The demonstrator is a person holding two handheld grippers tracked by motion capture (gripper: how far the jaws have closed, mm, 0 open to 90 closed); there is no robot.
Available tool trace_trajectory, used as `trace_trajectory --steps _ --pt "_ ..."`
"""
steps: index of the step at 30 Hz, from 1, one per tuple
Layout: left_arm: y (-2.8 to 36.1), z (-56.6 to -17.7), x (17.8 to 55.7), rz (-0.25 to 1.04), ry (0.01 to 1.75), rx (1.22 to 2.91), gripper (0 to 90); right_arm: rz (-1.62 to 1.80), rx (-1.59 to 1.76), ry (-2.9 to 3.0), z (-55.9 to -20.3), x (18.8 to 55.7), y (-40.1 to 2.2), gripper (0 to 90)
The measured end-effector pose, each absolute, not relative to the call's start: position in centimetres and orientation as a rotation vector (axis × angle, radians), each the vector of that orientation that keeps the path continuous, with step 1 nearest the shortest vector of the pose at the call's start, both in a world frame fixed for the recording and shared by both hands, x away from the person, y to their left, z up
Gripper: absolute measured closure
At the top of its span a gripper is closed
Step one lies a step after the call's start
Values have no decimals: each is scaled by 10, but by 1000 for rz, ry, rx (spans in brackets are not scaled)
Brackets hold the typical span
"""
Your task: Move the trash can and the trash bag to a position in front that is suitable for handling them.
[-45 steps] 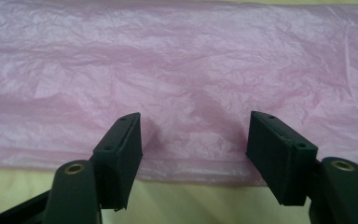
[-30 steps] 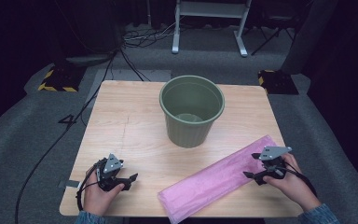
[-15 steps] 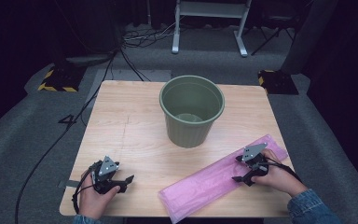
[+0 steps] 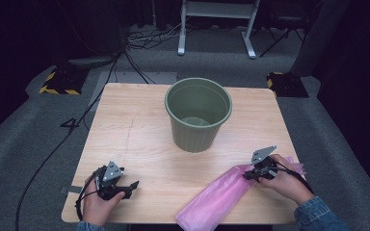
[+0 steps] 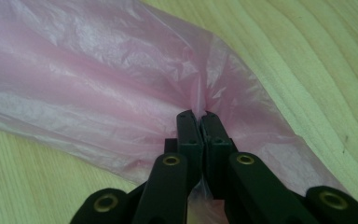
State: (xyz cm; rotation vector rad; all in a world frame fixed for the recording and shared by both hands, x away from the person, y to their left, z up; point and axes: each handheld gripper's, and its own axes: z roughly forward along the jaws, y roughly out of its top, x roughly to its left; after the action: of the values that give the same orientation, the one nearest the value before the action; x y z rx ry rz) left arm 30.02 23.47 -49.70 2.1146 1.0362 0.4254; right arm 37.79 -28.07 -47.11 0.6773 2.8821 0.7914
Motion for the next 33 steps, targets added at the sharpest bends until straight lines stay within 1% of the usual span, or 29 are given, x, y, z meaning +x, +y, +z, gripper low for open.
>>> trace_trajectory --steps 12,18,23,27,33 --pt "234 -497 301 423 1037 2114 234 1147 1026 2622 -425 368 -310 893" --pt "233 -497 302 421 1034 2112 233 1326 1046 2540 -403 358 -323 893" --pt "233 -496 302 425 1028 2114 234 1410 1047 2479 -386 348 -330 894" --pt "232 -496 303 423 1028 2110 234 1442 1097 2424 -378 339 -341 894" --pt "228 -496 307 426 1020 2103 234 1437 1220 2348 -377 323 -370 894"
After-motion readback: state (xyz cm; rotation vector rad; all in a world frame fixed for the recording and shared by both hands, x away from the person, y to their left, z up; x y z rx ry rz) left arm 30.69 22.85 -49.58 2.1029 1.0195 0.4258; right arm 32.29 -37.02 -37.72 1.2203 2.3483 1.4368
